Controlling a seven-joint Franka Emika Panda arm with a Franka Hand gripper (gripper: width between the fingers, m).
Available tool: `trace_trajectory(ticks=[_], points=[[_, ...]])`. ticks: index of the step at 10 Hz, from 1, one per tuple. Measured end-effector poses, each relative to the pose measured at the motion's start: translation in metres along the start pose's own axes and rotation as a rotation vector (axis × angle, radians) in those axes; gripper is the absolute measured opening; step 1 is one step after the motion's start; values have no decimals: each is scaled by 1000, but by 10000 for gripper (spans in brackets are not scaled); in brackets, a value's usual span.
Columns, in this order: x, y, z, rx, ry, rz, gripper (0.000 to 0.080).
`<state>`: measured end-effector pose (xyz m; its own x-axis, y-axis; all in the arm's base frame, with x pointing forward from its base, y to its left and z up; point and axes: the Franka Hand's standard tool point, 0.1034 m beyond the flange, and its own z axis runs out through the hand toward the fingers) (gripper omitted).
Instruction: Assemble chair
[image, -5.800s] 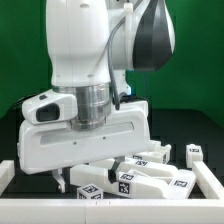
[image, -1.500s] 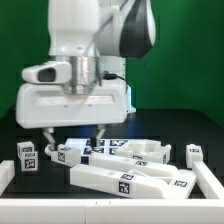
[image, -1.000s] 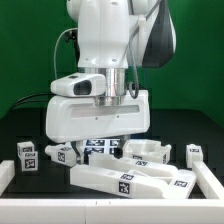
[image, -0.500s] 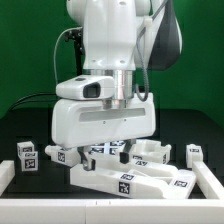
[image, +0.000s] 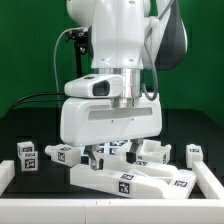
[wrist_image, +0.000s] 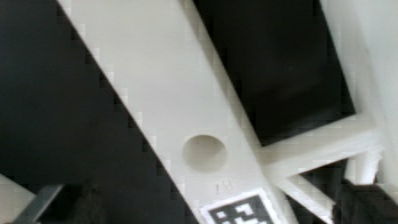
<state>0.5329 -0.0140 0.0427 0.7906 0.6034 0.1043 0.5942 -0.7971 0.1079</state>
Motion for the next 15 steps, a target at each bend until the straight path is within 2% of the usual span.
trace_trajectory(ticks=[1,2,3,6,8,10,13,14,15], points=[[-1,1,1,10,-11,1,649],[-2,5,1,39,-42,9,649],[-1,12,4,54,-58,8,649],[0,8,4,43,-51,115,649],[-2,12,2,36,-51,203,649],[6,4,0,31,-52,372,649],[6,3,1,33,-54,389,649],[3,4,2,40,-57,451,649],[-6,12,3,65,-65,533,649]])
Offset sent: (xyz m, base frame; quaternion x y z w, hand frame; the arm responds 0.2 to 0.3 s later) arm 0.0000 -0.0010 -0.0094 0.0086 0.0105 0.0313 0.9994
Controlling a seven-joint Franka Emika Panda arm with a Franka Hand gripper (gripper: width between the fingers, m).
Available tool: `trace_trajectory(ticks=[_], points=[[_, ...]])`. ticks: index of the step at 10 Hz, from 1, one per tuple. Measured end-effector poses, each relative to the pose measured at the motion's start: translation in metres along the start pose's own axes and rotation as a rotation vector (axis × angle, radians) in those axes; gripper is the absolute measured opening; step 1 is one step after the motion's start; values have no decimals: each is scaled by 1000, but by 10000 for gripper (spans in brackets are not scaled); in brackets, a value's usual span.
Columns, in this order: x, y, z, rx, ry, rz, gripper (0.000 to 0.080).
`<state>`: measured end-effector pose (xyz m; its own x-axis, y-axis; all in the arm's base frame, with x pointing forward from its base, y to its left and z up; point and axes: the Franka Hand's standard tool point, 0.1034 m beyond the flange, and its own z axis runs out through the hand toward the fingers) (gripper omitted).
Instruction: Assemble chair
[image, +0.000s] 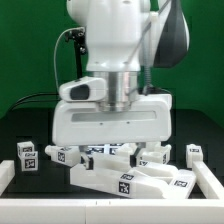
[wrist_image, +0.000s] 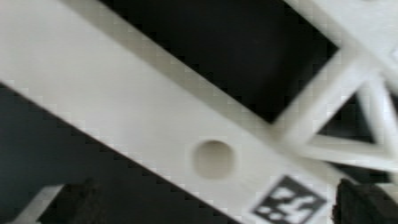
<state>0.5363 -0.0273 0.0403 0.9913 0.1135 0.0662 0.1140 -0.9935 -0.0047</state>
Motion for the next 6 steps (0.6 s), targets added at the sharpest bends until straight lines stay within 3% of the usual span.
trace_trajectory(ticks=[1,3,6], points=[[-1,3,3,8,-42,-121,649],[-3,-12,6,-10,-22,-195,649],[-6,-8,7,-8,-33,-345,649]])
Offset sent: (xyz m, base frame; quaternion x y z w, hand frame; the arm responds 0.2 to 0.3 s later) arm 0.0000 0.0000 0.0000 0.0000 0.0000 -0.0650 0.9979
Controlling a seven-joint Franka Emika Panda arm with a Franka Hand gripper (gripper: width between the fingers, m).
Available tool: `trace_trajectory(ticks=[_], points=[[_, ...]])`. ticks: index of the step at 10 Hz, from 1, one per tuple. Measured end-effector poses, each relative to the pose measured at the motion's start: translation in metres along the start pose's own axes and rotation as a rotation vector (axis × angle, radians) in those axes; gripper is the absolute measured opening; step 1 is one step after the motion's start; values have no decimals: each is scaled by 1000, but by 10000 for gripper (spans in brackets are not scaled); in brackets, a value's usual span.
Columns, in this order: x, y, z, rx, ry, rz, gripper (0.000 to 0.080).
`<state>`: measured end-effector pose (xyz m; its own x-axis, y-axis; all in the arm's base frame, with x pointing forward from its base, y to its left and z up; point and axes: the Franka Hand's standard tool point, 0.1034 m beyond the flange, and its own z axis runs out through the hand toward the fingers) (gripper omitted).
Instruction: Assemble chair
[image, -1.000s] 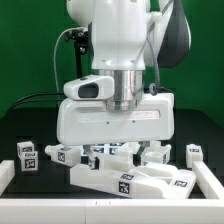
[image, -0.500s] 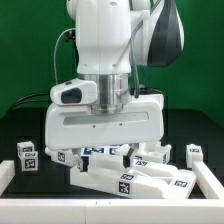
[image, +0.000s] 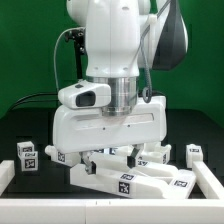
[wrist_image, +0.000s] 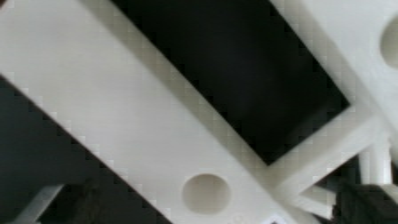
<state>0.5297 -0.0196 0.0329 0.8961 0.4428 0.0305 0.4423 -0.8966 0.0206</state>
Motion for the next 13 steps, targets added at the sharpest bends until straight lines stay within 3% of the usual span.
trace_trajectory(ticks=[3,6,9,11,13], points=[[-3,14,4,-10,-4,-442,649],[-7,5,23,8,-24,-491,649],[-6,5,26,11,-27,-461,626],[-6,5,26,11,-28,-460,280],[-6,6,25,12,-30,-467,281]])
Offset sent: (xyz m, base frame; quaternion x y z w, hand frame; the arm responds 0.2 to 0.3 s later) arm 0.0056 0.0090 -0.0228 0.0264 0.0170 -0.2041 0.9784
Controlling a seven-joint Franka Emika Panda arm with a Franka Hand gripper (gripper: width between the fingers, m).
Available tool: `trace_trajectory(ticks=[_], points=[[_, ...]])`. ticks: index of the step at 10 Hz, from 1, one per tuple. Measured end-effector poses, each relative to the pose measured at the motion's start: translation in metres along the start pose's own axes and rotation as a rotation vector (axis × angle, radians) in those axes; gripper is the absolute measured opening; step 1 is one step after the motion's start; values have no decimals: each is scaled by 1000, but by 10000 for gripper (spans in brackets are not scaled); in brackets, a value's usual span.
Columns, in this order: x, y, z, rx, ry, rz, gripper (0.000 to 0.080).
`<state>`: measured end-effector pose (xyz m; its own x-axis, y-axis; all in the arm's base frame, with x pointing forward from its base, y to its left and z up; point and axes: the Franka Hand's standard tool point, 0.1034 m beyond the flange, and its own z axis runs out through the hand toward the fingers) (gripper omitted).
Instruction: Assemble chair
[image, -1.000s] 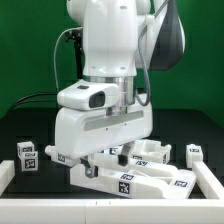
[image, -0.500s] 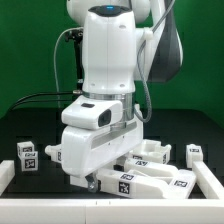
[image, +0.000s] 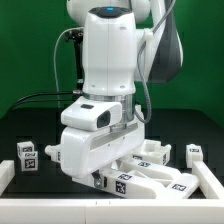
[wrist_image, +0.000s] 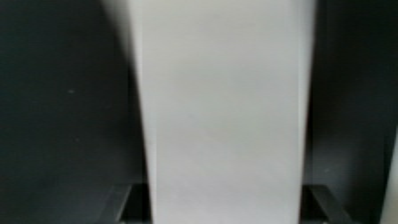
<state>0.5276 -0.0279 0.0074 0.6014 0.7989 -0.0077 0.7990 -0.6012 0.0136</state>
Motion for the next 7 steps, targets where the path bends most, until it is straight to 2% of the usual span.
trace_trajectory(ticks=[2,4,5,6,7], points=[[-6,8,-12,15,-10,-48,282],[-19,16,-35,39,-22,-132,282],[-24,20,-46,45,-20,-224,282],[-32,27,-59,50,-15,-444,282],[-43,29,-57,46,-15,-486,282]])
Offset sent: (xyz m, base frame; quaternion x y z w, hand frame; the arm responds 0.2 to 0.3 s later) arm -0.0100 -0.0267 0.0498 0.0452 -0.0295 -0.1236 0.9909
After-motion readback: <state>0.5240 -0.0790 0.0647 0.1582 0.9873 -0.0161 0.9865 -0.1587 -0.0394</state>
